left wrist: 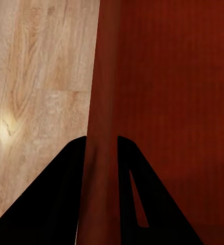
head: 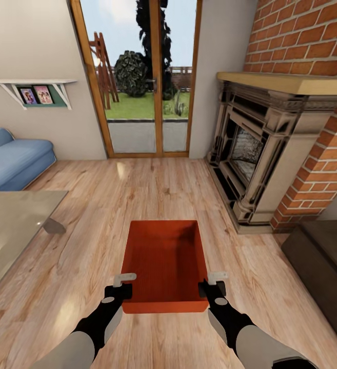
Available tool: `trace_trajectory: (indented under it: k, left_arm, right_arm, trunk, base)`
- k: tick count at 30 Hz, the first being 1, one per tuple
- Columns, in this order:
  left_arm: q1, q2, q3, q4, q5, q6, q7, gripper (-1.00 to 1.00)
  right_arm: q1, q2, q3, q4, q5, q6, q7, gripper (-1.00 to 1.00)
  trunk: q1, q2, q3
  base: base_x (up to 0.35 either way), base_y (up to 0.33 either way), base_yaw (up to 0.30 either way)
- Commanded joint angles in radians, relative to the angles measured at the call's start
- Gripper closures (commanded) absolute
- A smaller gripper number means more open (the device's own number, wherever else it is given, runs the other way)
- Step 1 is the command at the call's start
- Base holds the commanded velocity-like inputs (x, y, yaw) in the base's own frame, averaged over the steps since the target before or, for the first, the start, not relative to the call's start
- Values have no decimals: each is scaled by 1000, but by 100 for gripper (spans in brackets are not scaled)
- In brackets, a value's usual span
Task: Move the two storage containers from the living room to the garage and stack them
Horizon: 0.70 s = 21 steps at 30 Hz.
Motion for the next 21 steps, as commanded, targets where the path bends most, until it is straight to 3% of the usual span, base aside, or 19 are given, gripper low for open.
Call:
trace_trajectory:
  k: [1, 21]
  left_arm:
    - [0, -2, 8, 0, -3, 1, 7, 100]
    - [0, -1, 8, 0, -3, 1, 7, 100]
  right_arm:
    - [-1, 0, -15, 0, 8, -3, -12, 100]
    - [-1, 0, -15, 0, 8, -3, -11, 100]
  trunk:
    - [0, -1, 1]
    - [0, -1, 32]
  base:
    - [0, 0, 0]
    - [0, 0, 0]
